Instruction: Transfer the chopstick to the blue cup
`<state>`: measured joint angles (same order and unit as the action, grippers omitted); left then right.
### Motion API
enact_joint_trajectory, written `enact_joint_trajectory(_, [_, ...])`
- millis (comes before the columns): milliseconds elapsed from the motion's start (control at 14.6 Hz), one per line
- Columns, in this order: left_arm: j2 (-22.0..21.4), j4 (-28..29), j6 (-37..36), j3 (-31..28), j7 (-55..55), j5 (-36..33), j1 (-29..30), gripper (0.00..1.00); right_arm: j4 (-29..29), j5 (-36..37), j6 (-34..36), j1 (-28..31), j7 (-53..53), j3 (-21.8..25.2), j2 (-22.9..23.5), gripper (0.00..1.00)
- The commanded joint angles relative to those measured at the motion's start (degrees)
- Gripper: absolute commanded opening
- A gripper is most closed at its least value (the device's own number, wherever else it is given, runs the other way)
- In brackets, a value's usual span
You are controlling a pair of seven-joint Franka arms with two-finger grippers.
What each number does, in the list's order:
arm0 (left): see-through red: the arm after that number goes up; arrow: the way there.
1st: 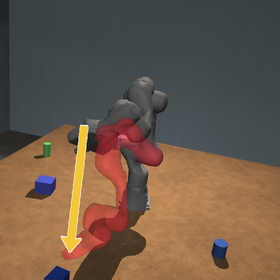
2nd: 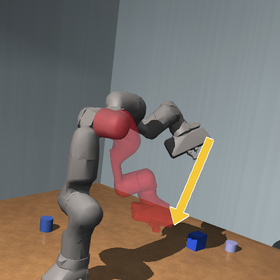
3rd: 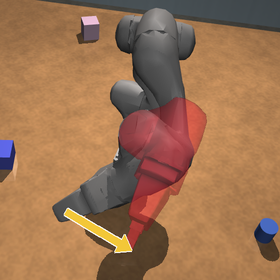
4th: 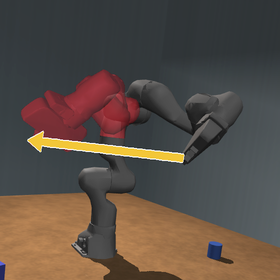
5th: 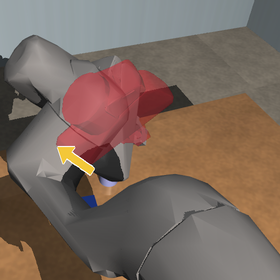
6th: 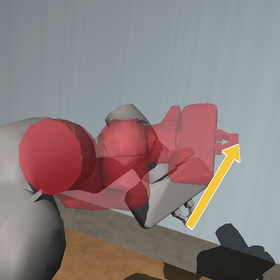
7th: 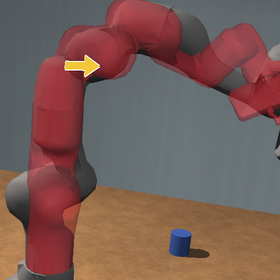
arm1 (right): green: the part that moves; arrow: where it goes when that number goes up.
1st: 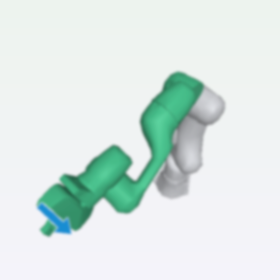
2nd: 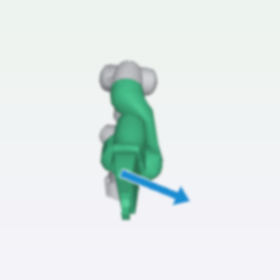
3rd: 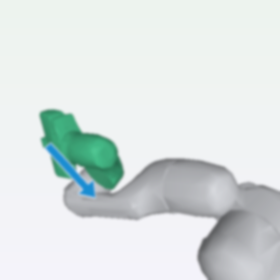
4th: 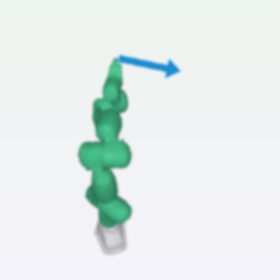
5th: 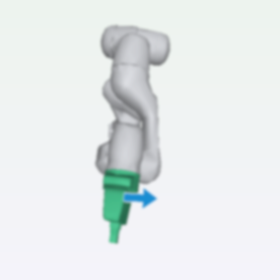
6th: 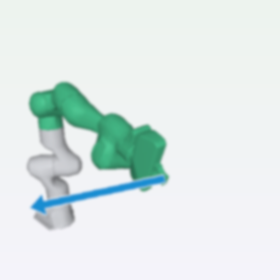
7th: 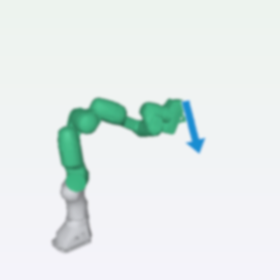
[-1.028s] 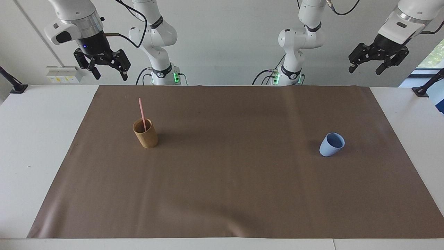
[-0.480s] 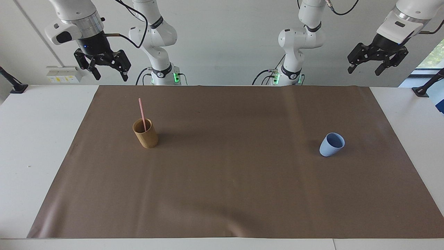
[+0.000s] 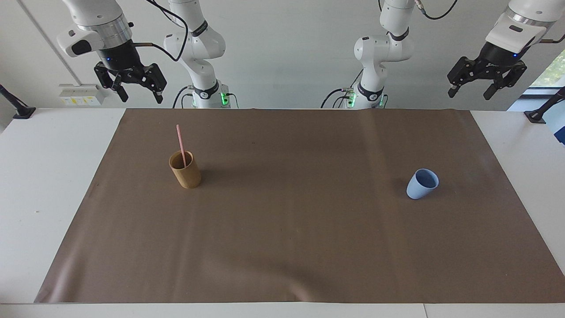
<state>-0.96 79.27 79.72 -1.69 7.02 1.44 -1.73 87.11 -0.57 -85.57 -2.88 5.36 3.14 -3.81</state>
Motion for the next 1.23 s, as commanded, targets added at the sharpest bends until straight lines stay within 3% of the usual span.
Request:
enact_joint_trajectory(0, [0.0, 1.9, 2.7, 0.3, 1.9, 0.3, 0.9, 1.0, 1.7, -0.4, -1.4, 0.5, -0.2, -0.2, -0.9, 1.0])
enact_joint_trajectory(548, [3.2, 4.7, 8.6, 0.2, 3.5, 0.8, 2.4, 1.0, 1.7, -0.4, -1.4, 0.4, -0.2, -0.2, -0.9, 1.0])
enact_joint_trajectory(1165, [3.8, 17.9, 21.4, 0.2, 5.0, 0.8, 3.8, 1.0, 1.7, -0.4, -1.4, 0.4, -0.2, -0.2, -1.0, 1.0])
